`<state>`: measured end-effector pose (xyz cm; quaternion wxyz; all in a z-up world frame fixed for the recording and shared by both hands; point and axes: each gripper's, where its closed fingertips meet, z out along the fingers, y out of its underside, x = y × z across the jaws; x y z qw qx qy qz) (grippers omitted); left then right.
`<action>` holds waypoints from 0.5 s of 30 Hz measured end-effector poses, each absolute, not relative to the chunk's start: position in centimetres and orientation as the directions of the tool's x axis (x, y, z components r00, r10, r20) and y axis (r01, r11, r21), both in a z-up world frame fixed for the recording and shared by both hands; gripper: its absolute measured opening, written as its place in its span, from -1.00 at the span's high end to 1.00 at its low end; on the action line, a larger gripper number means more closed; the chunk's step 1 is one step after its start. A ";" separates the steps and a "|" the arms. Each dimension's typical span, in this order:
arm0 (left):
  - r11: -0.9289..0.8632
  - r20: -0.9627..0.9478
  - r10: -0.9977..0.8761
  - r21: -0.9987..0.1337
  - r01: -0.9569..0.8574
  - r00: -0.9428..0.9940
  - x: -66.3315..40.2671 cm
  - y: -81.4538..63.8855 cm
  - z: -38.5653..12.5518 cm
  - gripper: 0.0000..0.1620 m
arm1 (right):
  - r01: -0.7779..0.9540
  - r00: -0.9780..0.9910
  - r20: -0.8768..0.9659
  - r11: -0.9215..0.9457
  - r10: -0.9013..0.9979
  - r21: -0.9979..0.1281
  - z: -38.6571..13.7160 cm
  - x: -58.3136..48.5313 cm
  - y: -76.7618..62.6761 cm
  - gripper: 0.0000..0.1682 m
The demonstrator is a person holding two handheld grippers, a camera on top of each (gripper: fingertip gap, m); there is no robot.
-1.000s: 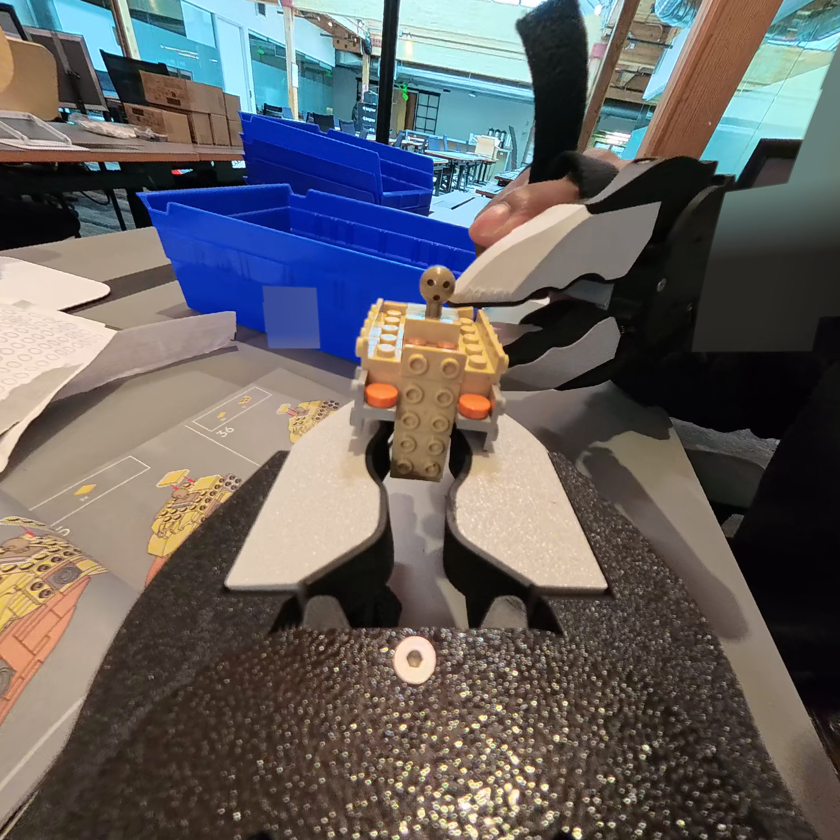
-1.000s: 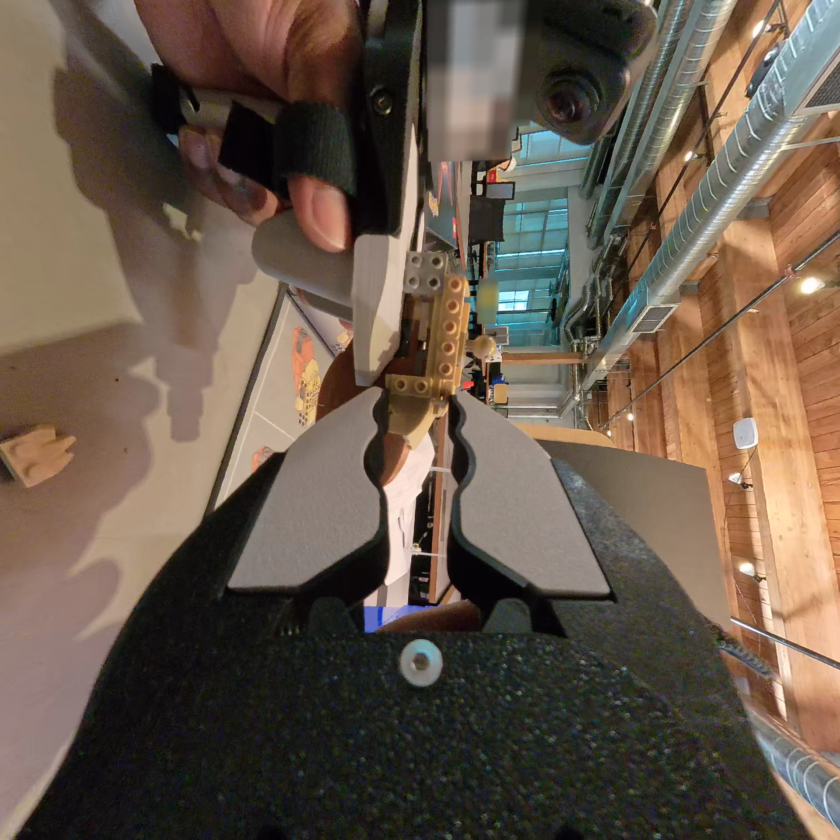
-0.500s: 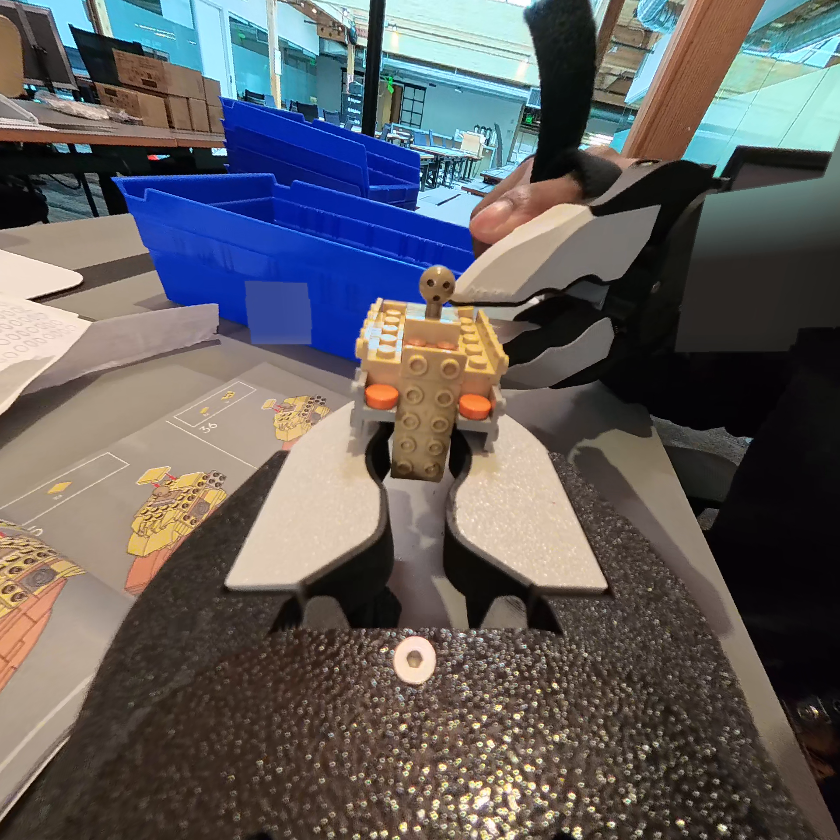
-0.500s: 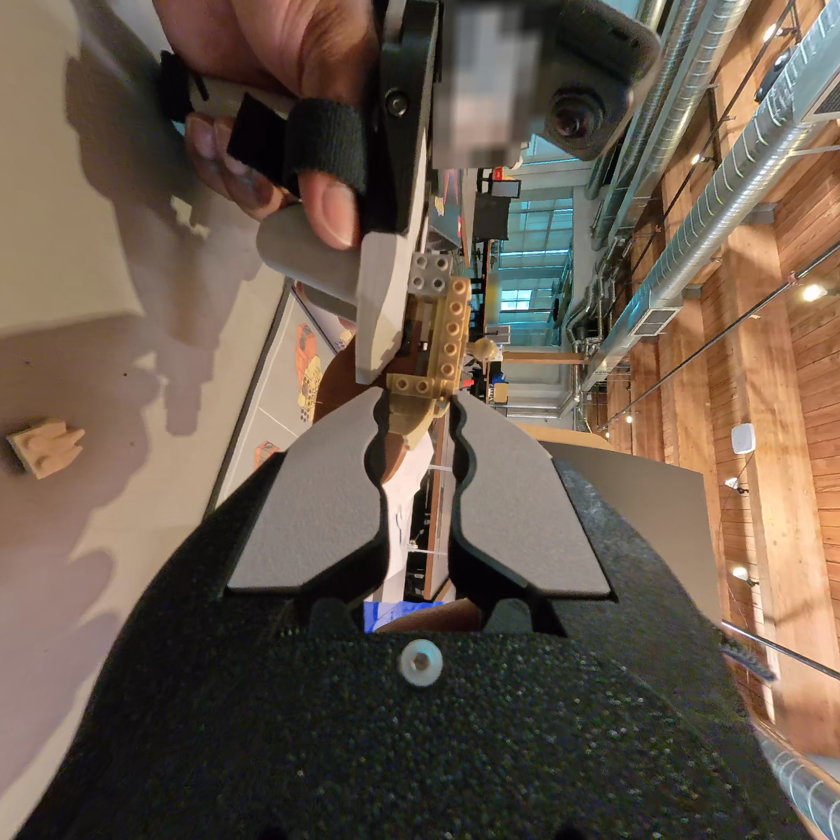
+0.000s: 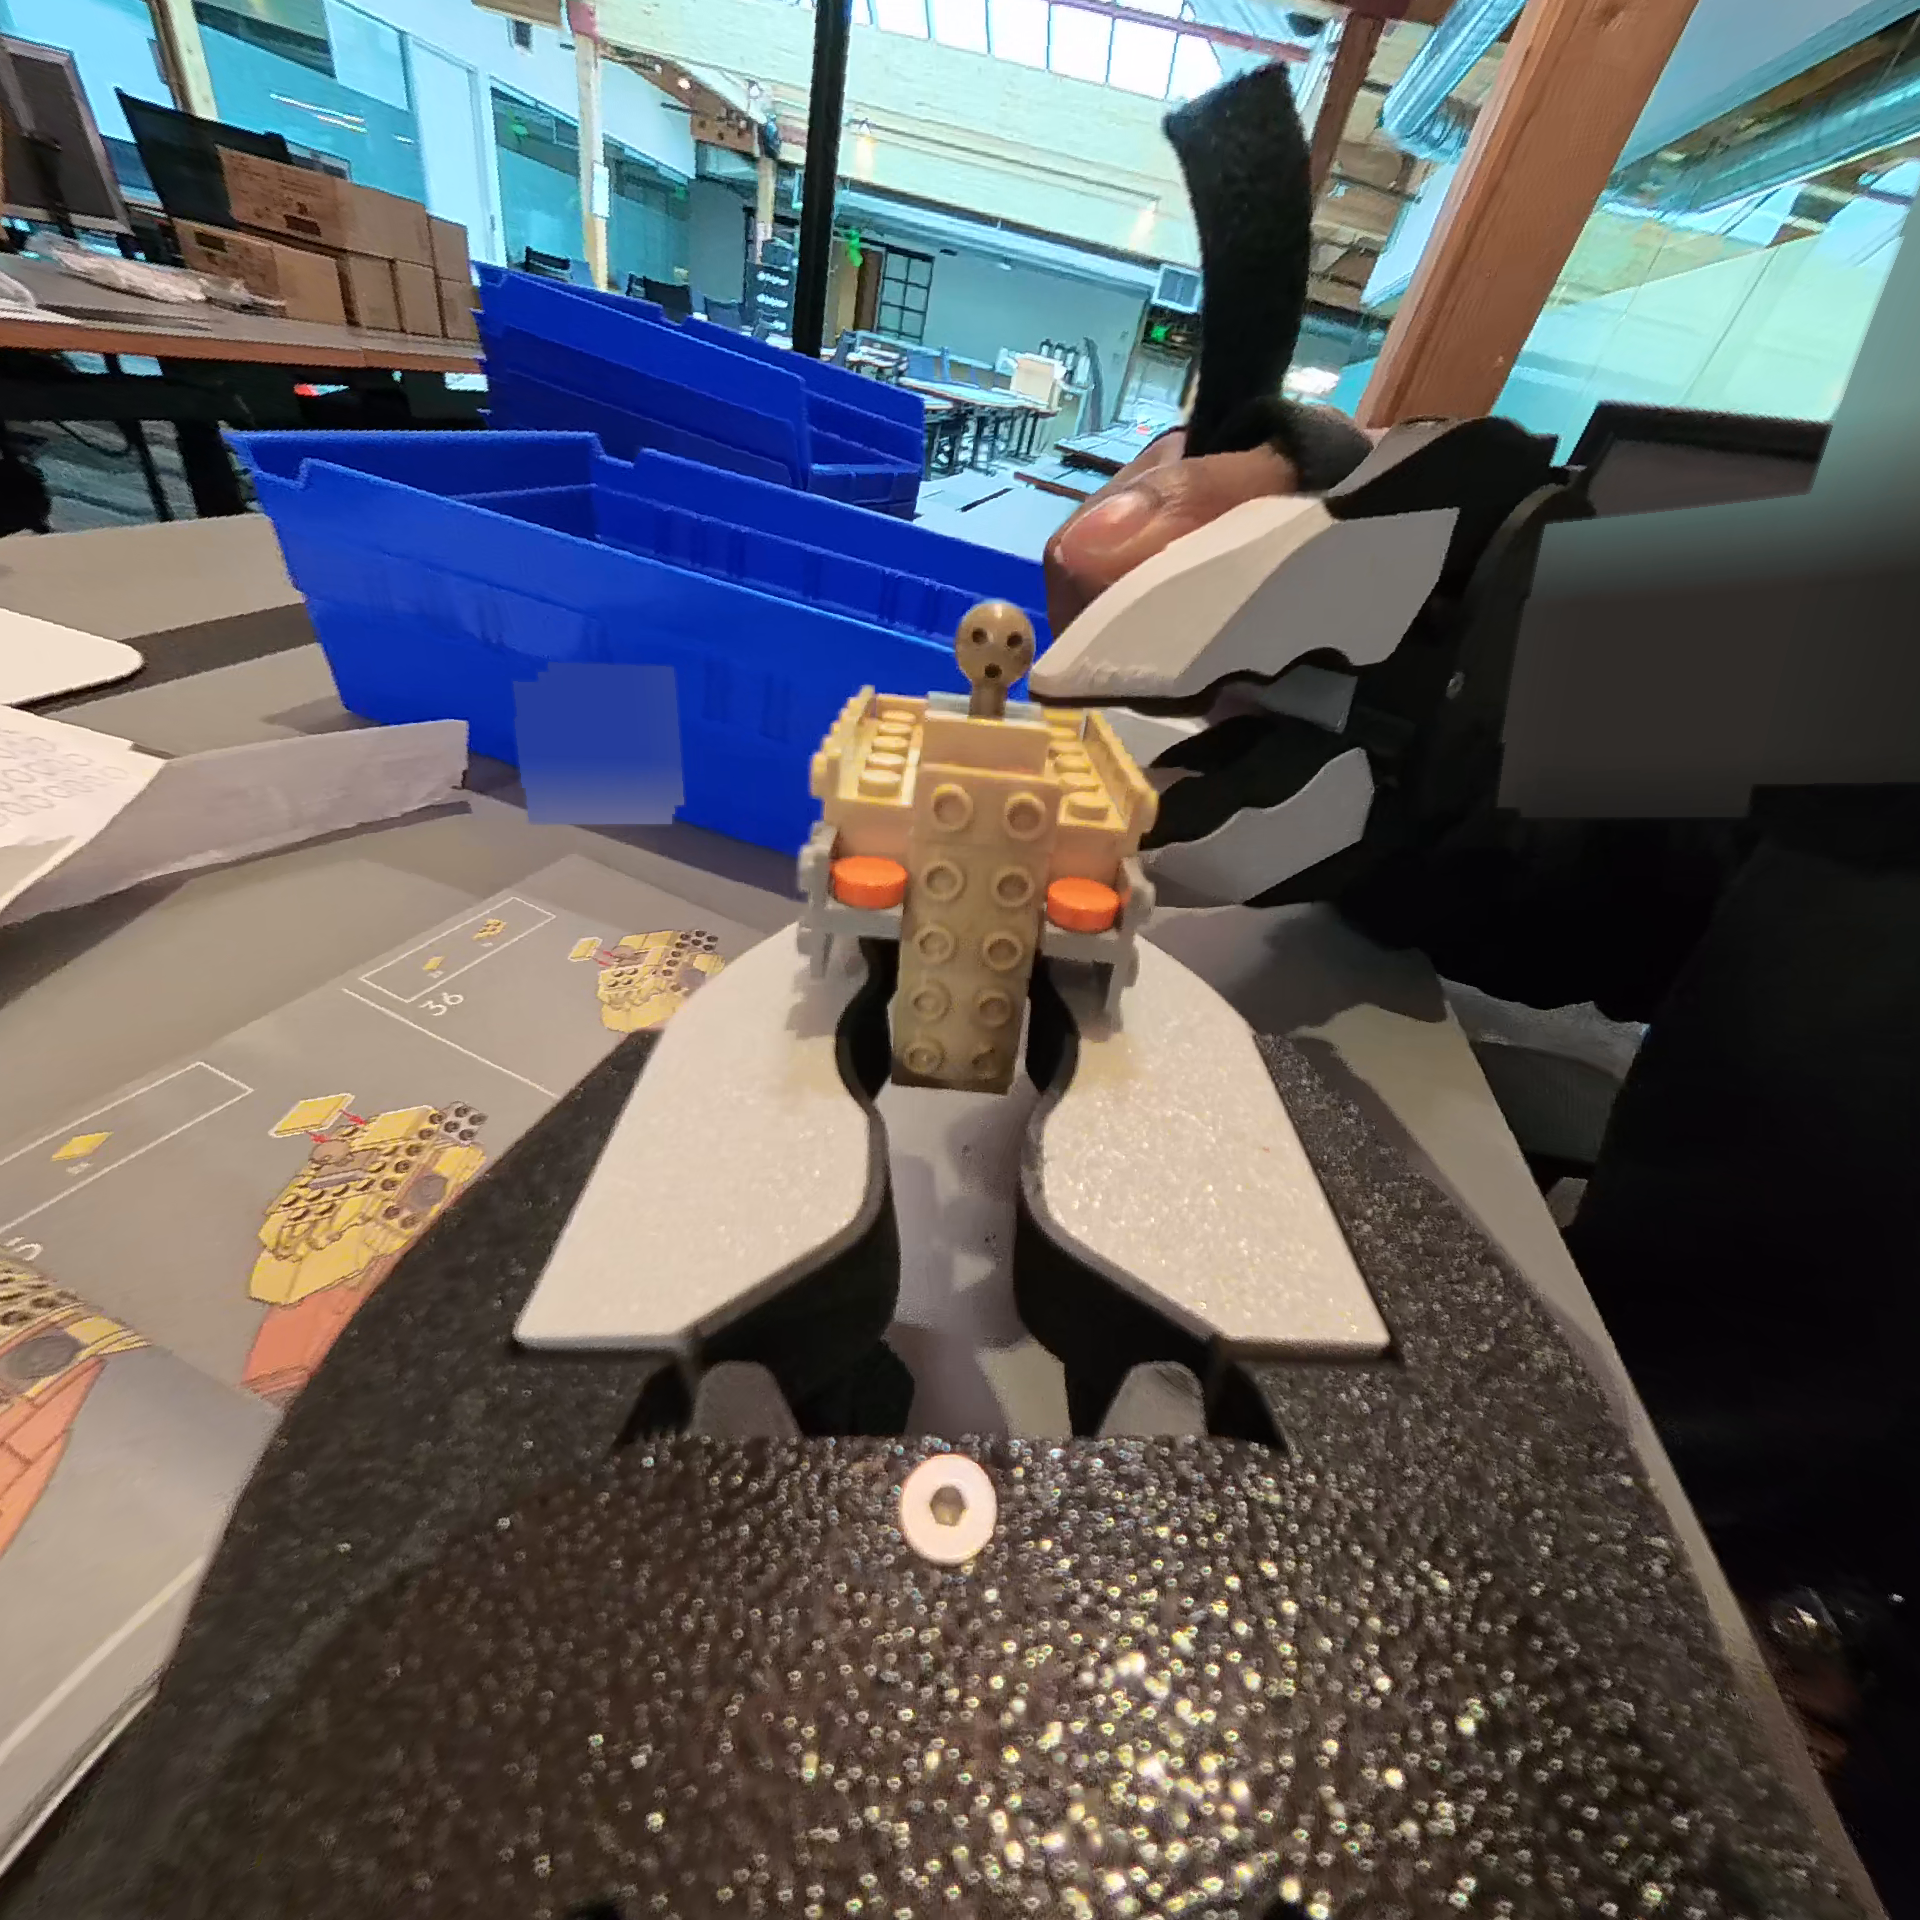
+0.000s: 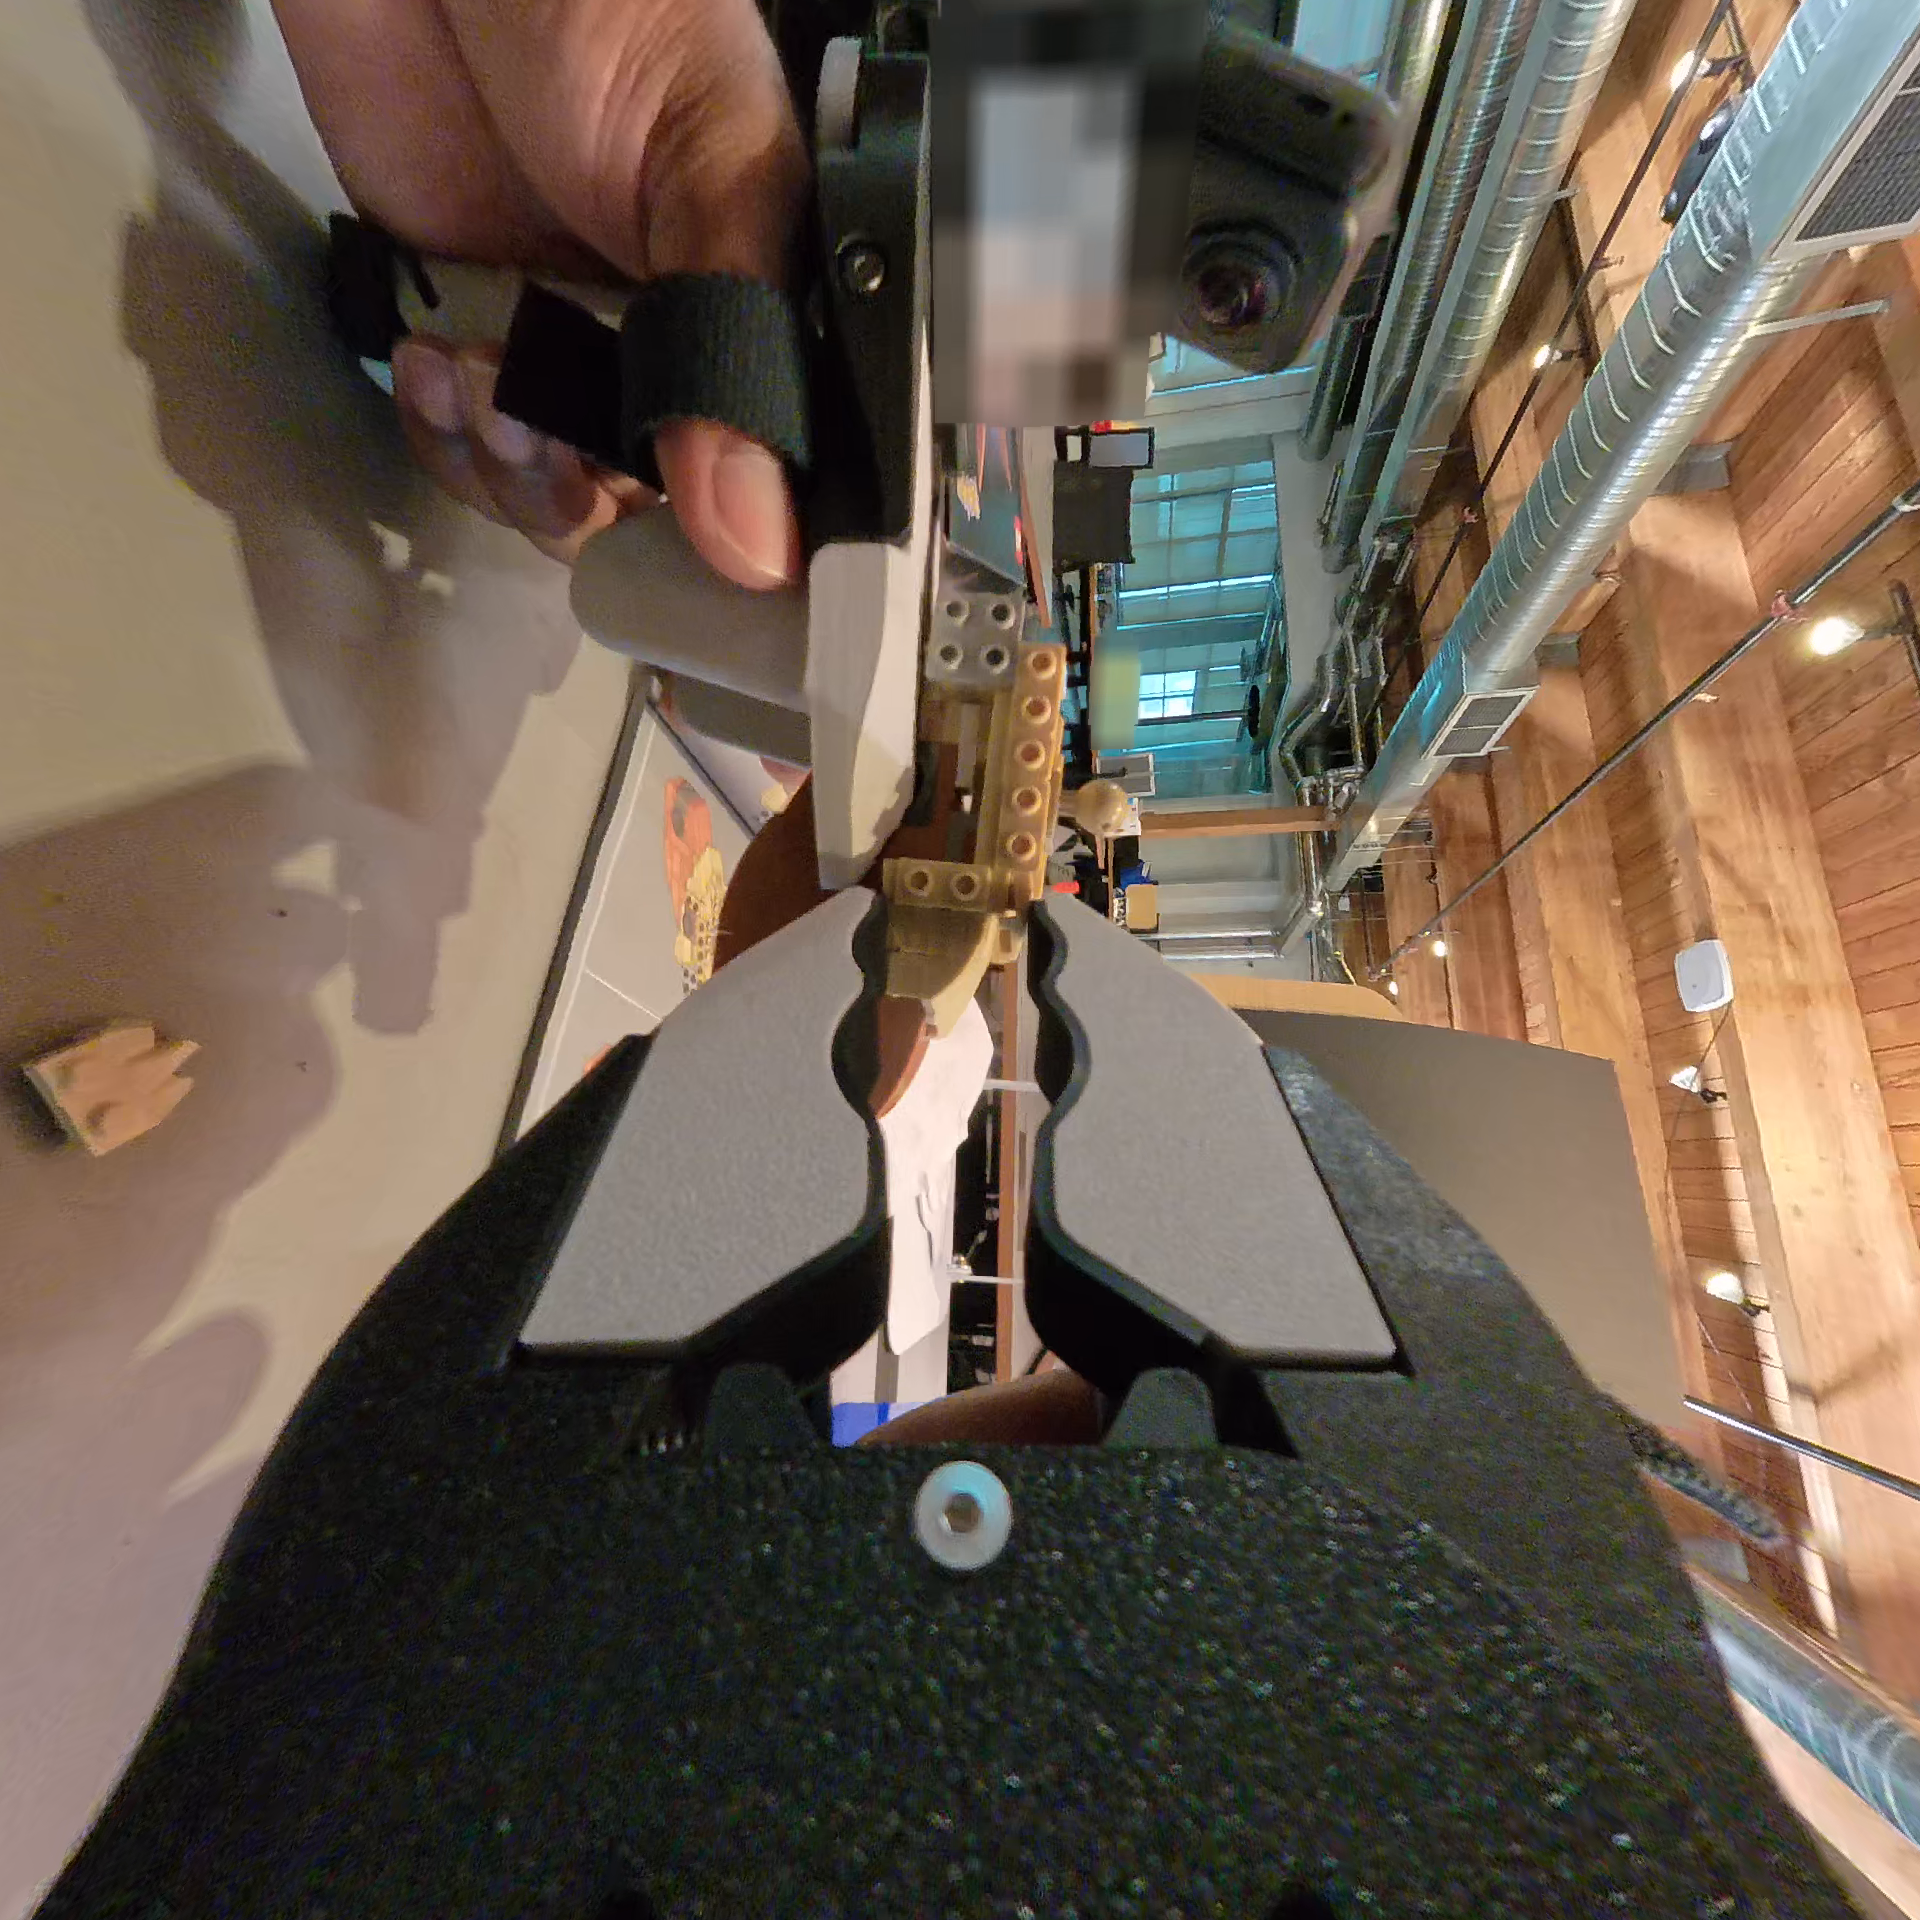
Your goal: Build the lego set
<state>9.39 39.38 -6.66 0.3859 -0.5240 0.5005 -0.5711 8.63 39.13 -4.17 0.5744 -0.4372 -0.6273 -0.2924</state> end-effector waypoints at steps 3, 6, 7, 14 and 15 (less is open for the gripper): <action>-0.215 0.226 -0.957 -0.974 -0.075 -0.184 9.3 39.0 -6.5 0.73 | 0.875 0.050 0.972 0.459 0.232 -0.155 -4.0 8.5 38.8 0.71; -0.232 0.241 -0.949 -0.970 -0.069 -0.205 9.3 38.8 -6.3 0.74 | 0.871 0.055 0.970 0.464 0.237 -0.162 -3.9 8.4 38.6 0.72; -0.235 0.245 -0.947 -0.970 -0.068 -0.208 9.3 38.8 -6.3 0.74 | 0.871 0.057 0.970 0.463 0.237 -0.164 -3.9 8.4 38.6 0.72; -0.234 0.248 -0.940 -0.968 -0.089 -0.235 9.3 38.4 -6.5 0.73 | 0.864 0.059 0.961 0.468 0.270 -0.185 -4.1 8.3 38.3 0.73; -0.229 0.246 -0.938 -0.969 -0.095 -0.243 9.2 38.3 -6.5 0.73 | 0.861 0.060 0.959 0.471 0.278 -0.190 -4.1 8.3 38.2 0.73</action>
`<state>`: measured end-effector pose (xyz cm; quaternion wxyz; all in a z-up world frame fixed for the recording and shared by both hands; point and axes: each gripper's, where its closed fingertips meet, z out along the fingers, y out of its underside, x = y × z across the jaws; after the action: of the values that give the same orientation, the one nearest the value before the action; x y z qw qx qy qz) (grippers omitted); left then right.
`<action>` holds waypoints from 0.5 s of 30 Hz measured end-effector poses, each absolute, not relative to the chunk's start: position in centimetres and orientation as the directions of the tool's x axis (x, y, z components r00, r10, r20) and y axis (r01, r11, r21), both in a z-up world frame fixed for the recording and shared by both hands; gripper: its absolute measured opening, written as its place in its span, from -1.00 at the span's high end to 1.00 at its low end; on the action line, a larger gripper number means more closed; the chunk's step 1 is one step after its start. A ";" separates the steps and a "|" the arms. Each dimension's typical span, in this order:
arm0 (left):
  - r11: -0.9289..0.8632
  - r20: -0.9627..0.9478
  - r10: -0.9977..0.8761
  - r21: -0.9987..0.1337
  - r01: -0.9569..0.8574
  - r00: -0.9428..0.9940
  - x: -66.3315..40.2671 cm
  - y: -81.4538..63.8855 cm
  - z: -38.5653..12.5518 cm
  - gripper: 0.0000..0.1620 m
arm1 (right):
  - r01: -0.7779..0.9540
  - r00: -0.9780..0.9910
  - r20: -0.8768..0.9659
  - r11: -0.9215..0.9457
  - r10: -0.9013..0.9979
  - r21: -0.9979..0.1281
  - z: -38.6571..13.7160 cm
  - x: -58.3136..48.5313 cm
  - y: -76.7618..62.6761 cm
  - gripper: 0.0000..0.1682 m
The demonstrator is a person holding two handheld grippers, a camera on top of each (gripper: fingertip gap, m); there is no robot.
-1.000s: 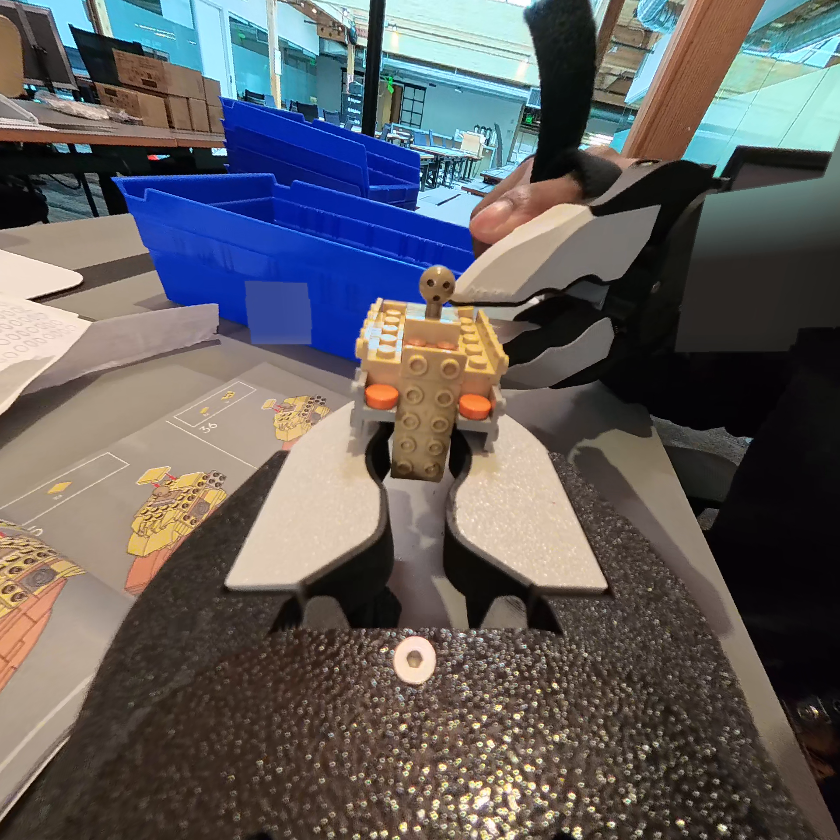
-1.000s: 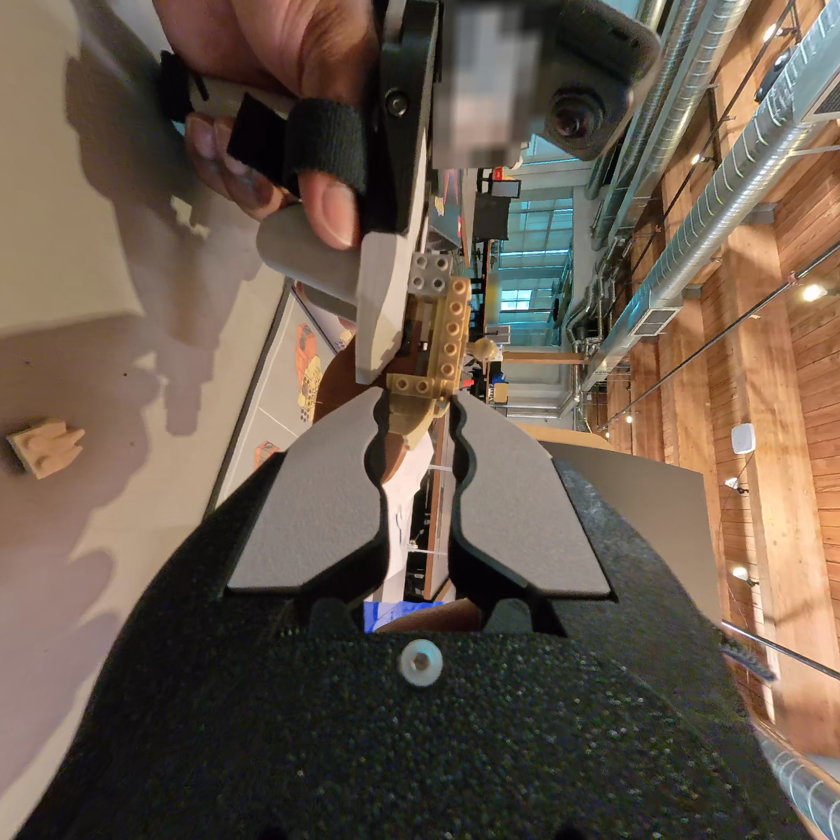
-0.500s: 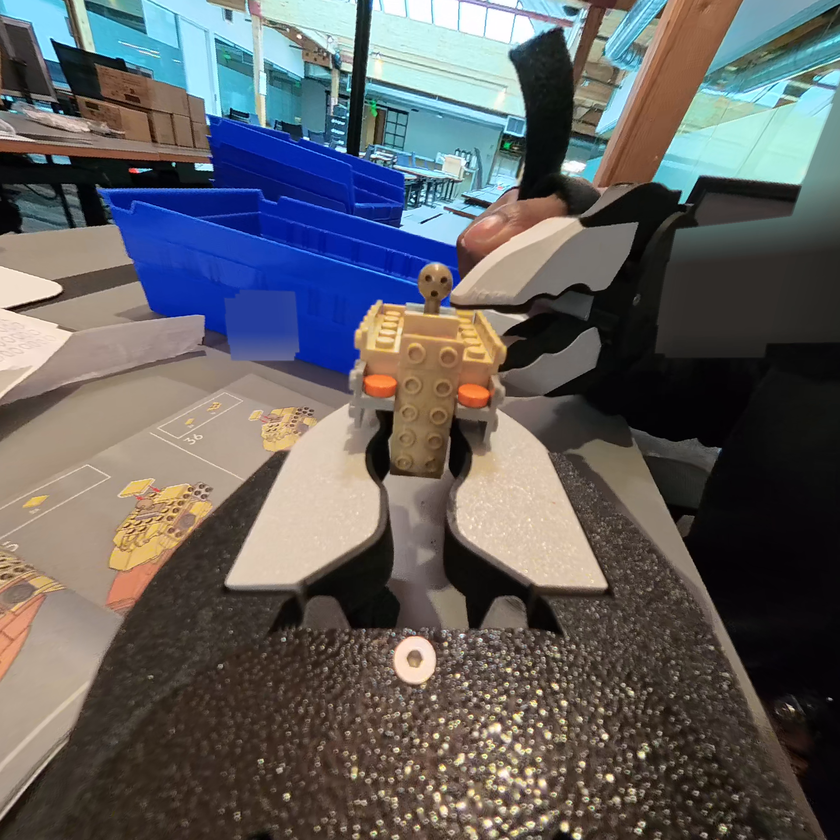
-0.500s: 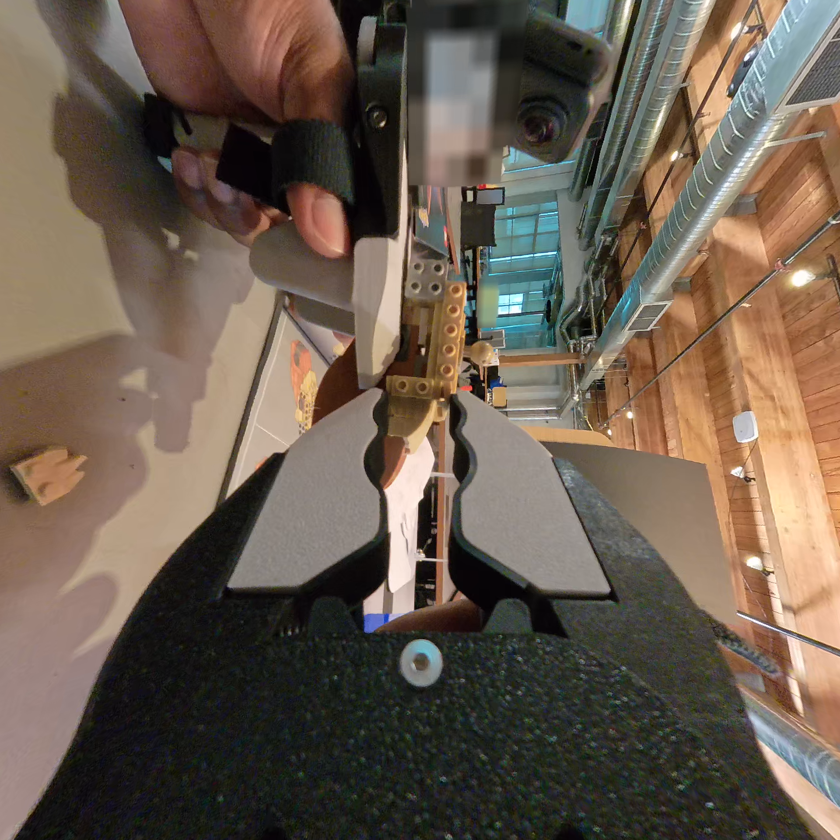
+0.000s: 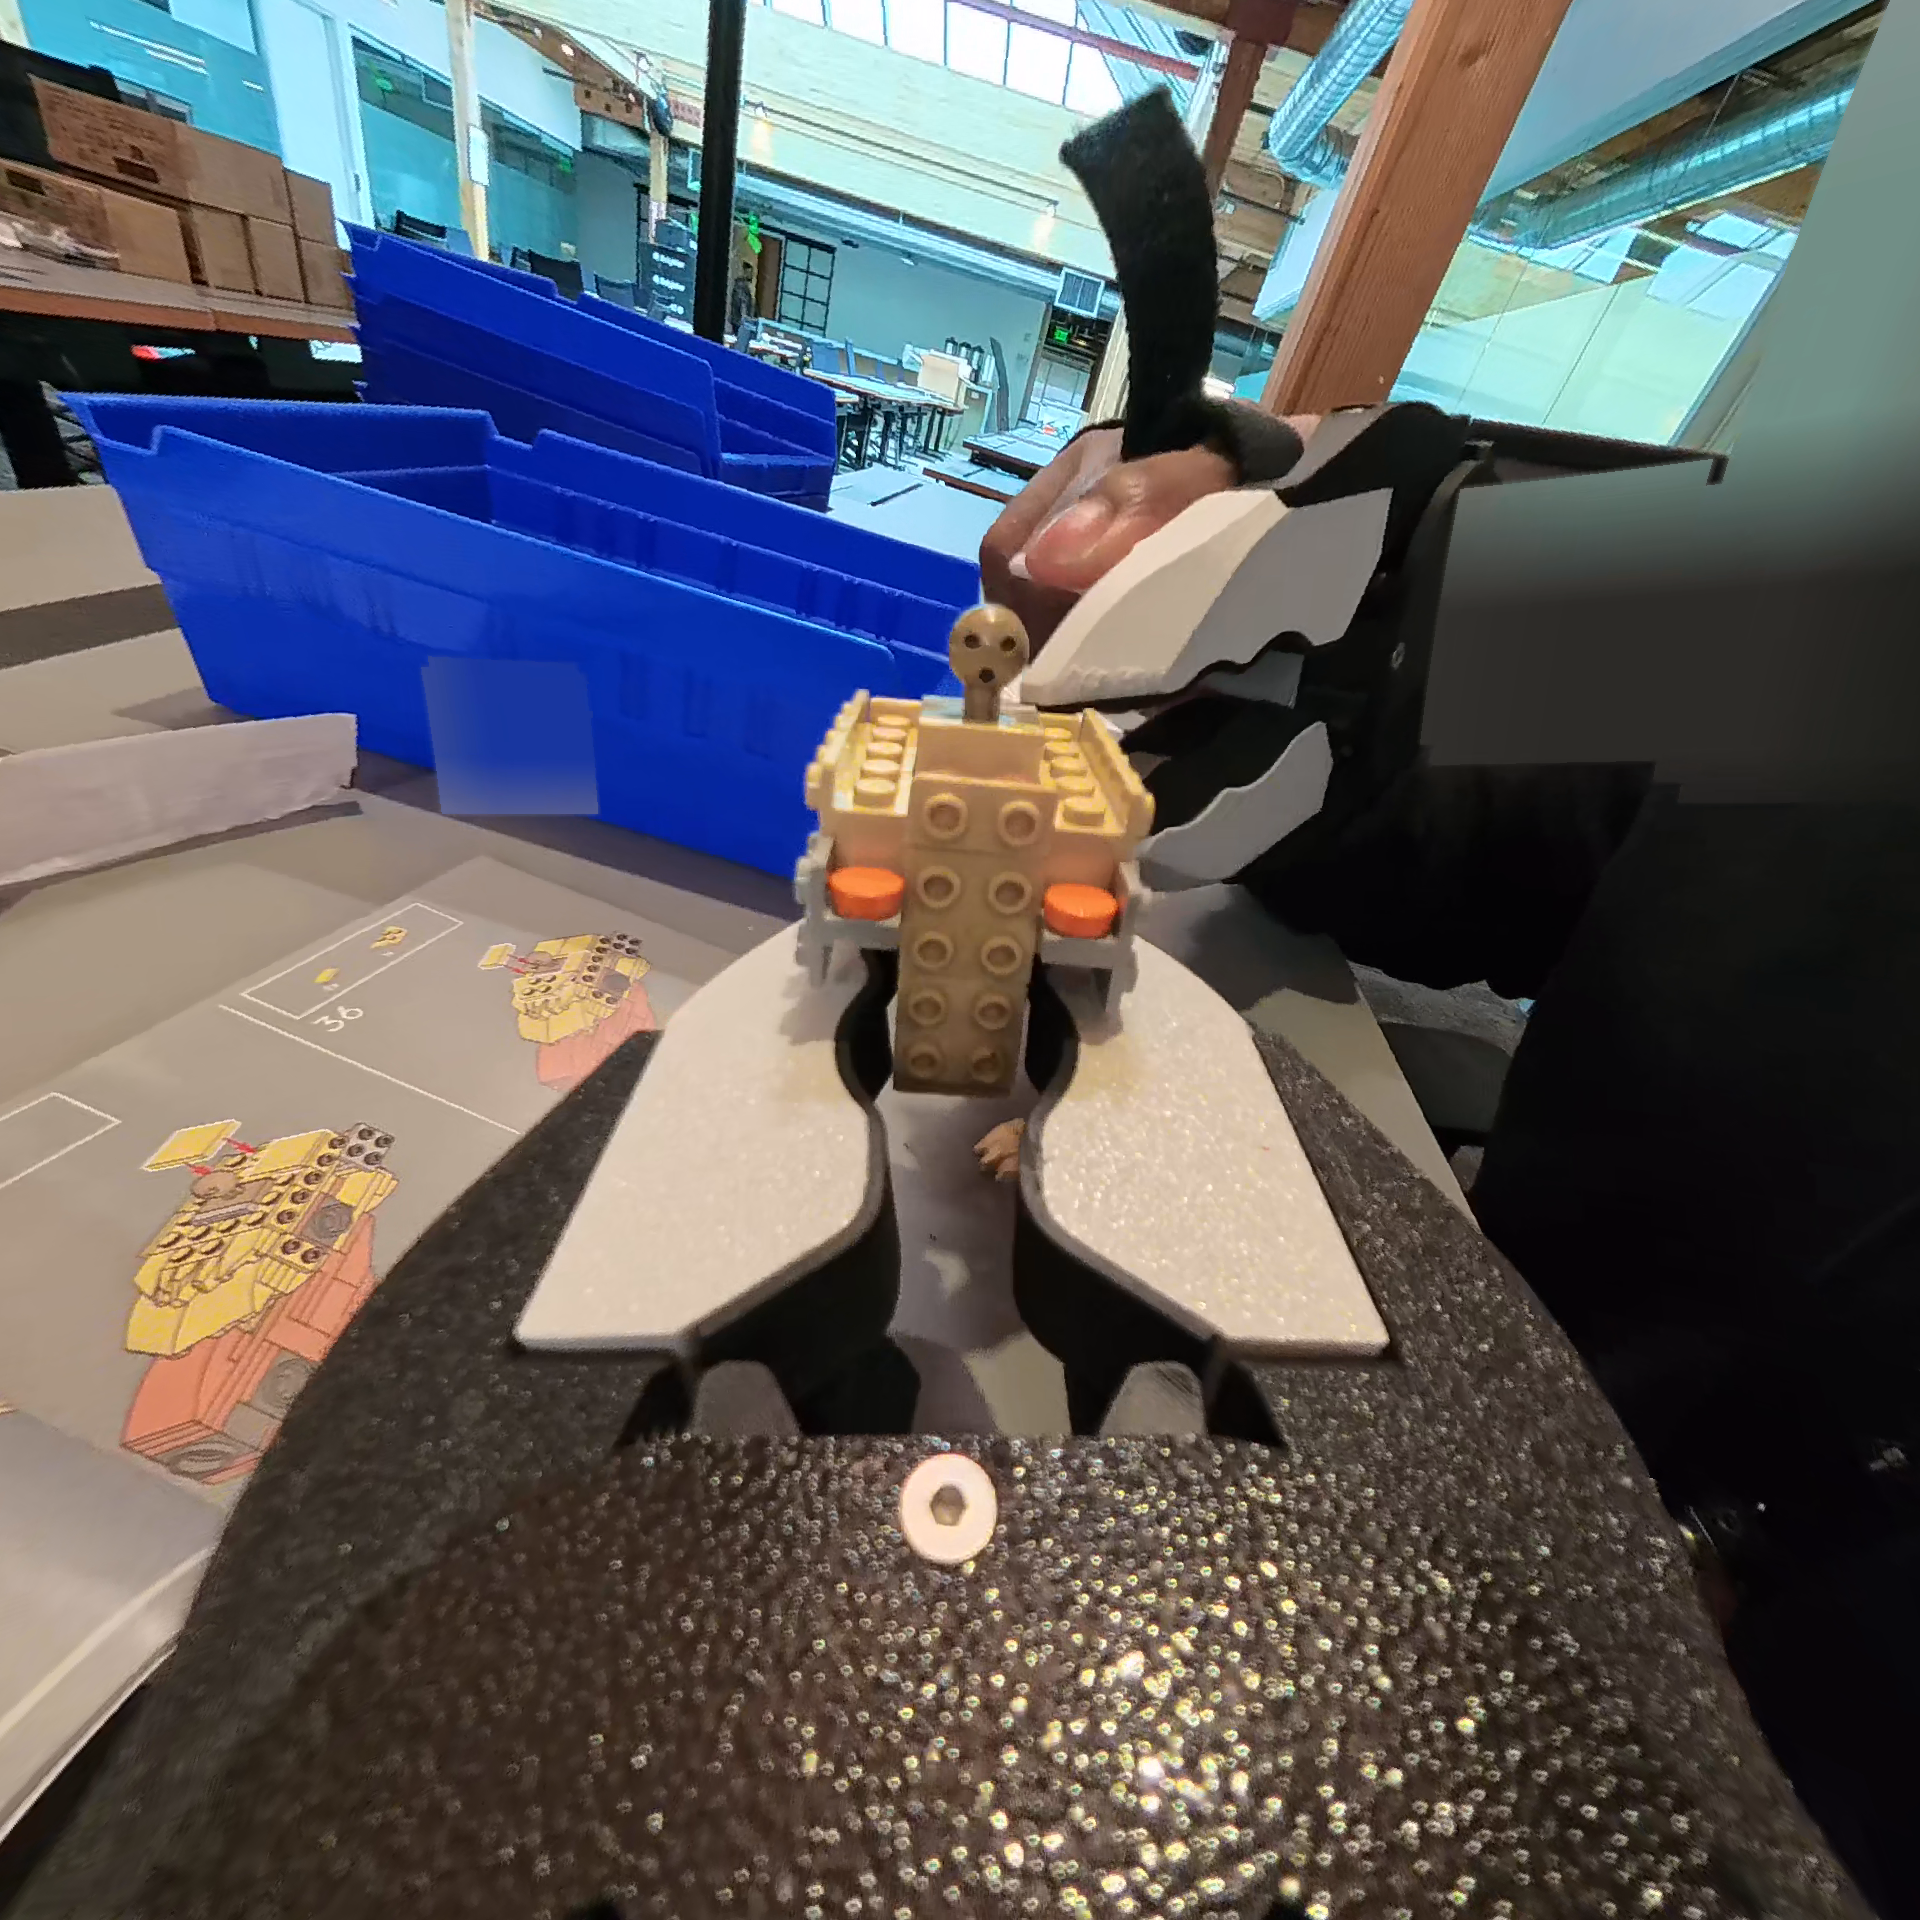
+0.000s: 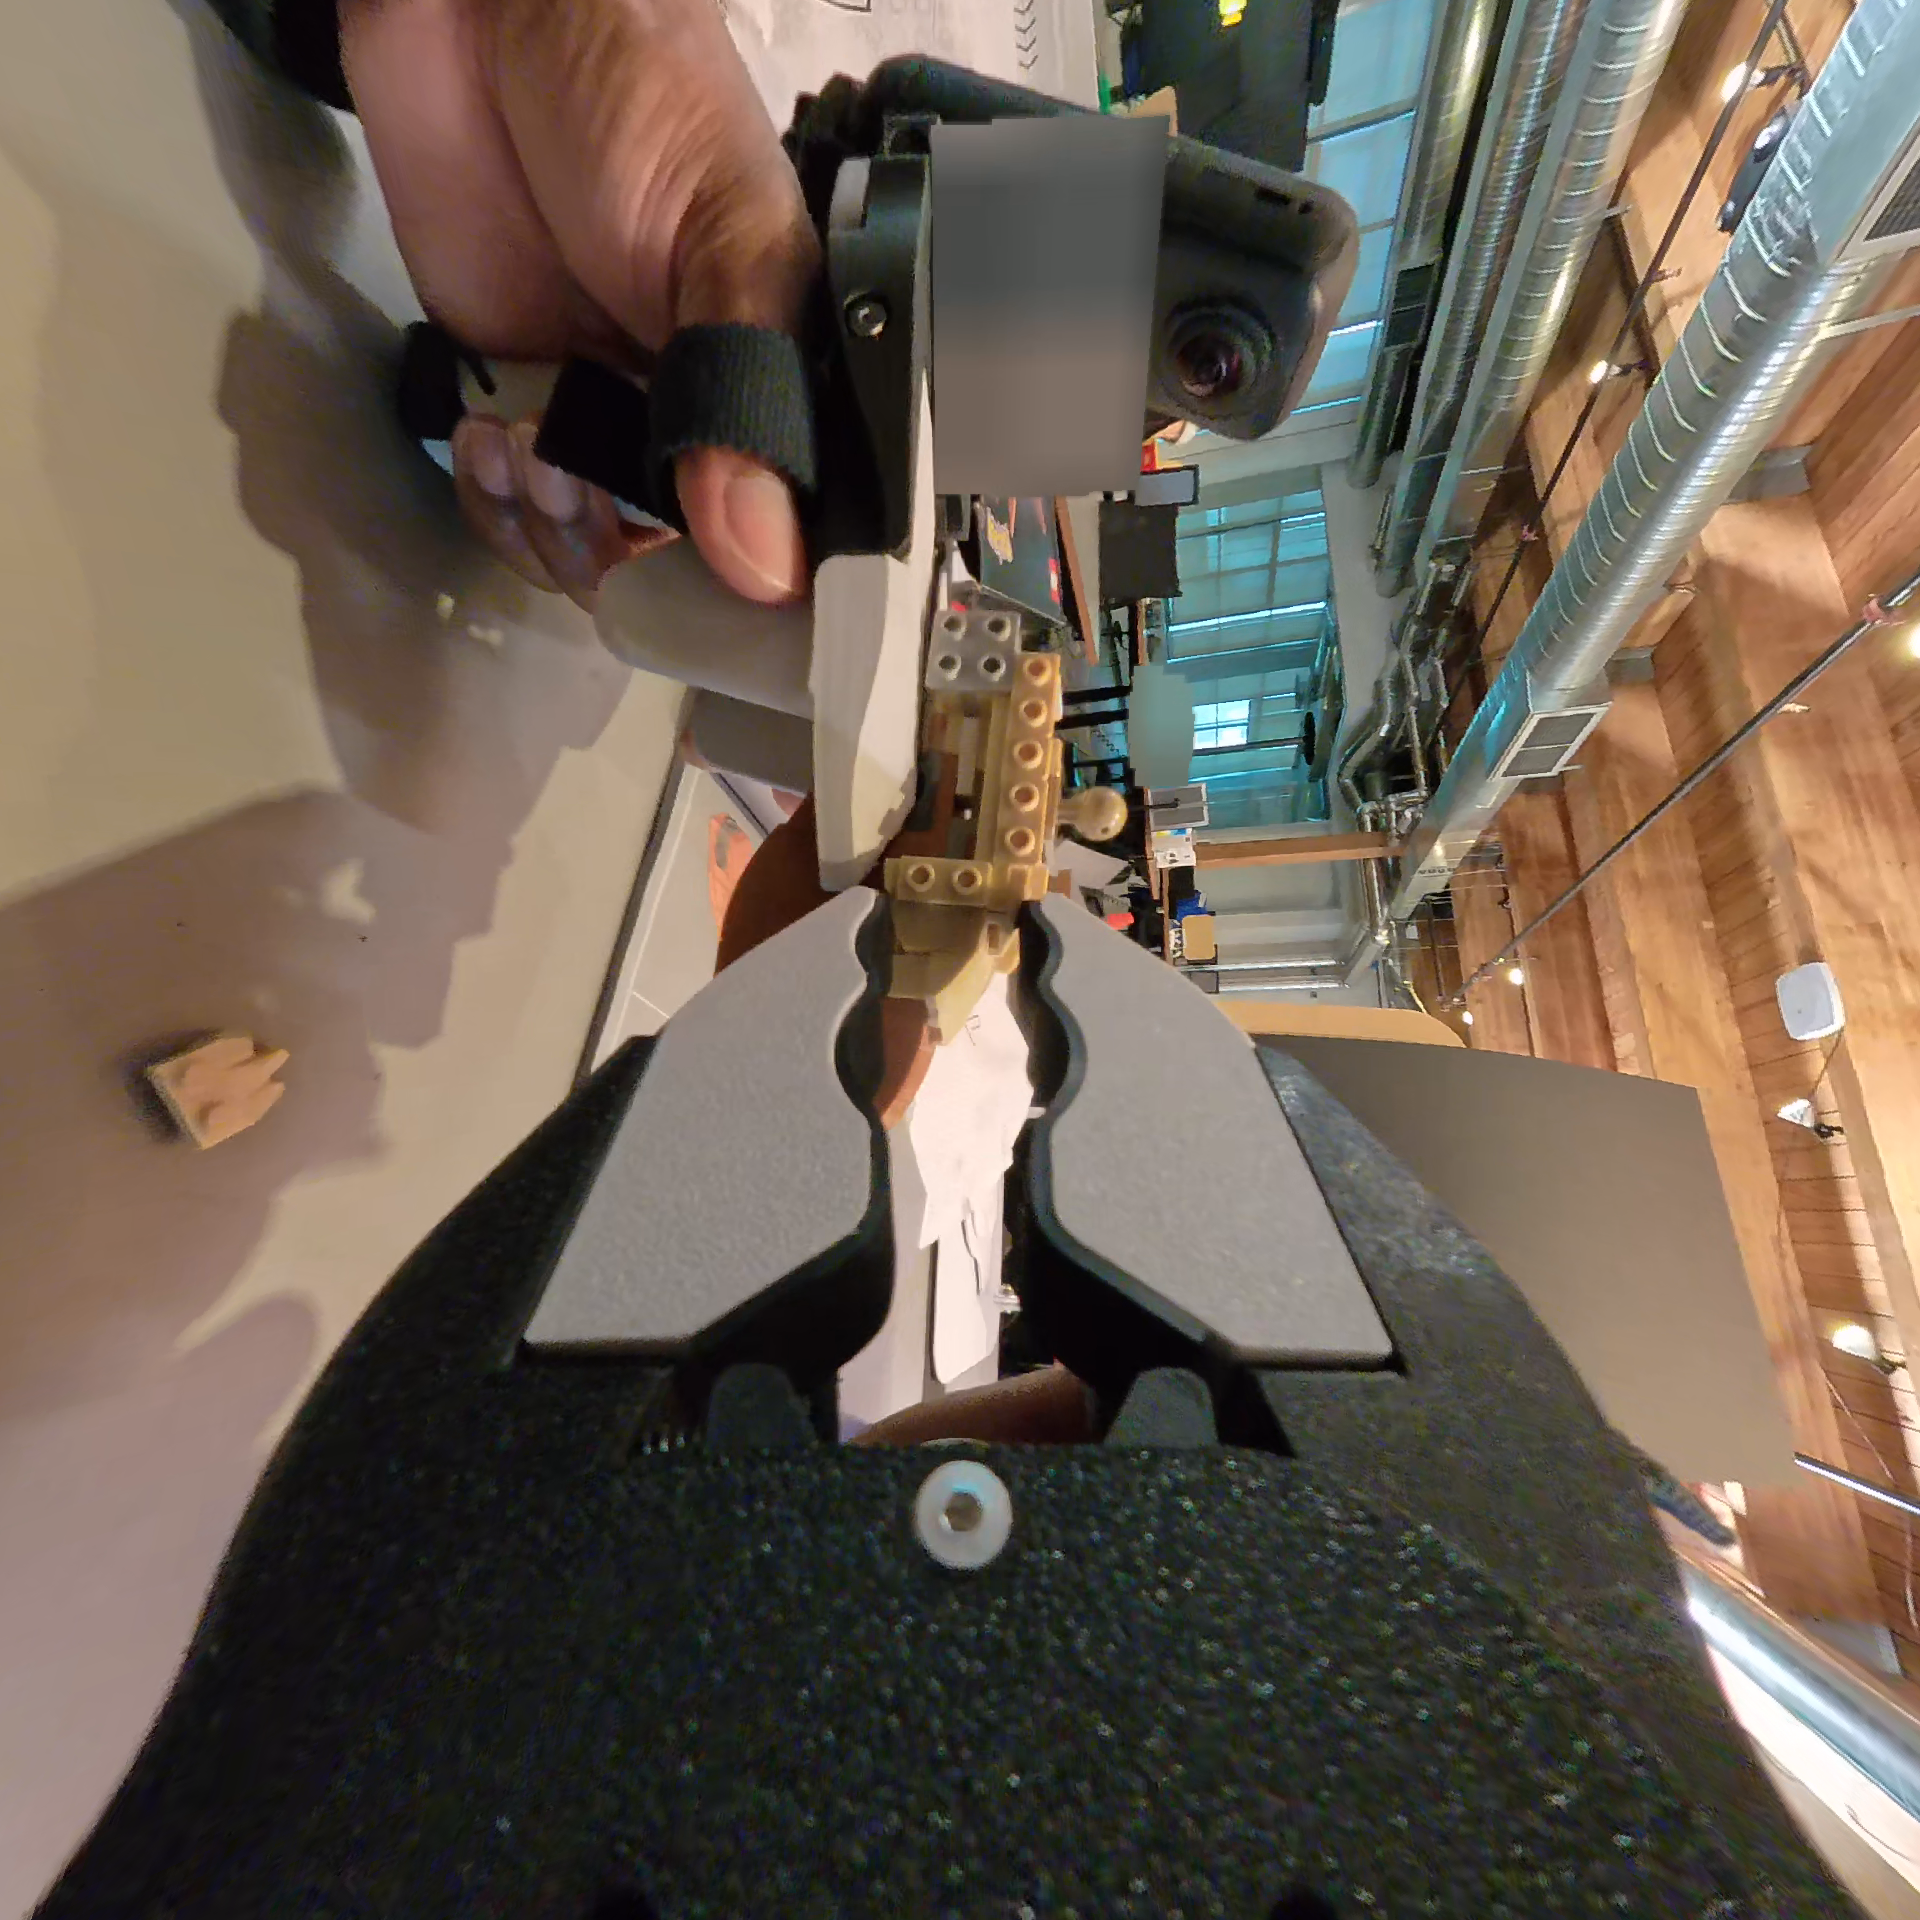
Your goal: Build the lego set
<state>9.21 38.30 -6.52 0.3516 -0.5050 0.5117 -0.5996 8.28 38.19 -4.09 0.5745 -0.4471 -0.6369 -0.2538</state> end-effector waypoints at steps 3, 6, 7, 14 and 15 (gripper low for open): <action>-0.210 0.233 -0.937 -0.971 -0.115 -0.259 9.2 37.9 -6.7 0.73 | 0.853 0.054 0.952 0.482 0.301 -0.201 -4.2 8.2 37.9 0.73; -0.200 0.228 -0.937 -0.971 -0.129 -0.266 9.3 37.7 -6.9 0.73 | 0.847 0.052 0.947 0.489 0.316 -0.210 -4.3 8.2 37.7 0.73; -0.196 0.226 -0.936 -0.971 -0.134 -0.268 9.3 37.7 -7.0 0.73 | 0.845 0.053 0.945 0.490 0.323 -0.215 -4.4 8.3 37.6 0.73; -0.213 0.253 -0.934 -0.961 -0.174 -0.254 9.5 37.6 -7.4 0.74 | 0.826 0.092 0.922 0.488 0.377 -0.282 -4.8 8.6 37.6 0.73; -0.224 0.262 -0.931 -0.960 -0.170 -0.254 9.5 37.7 -7.4 0.73 | 0.817 0.118 0.914 0.485 0.388 -0.312 -4.8 8.6 37.7 0.72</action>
<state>9.50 37.67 -7.36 0.3242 -0.5177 0.5318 -0.5865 8.61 37.70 -4.78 0.5797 -0.4725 -0.6375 -0.1852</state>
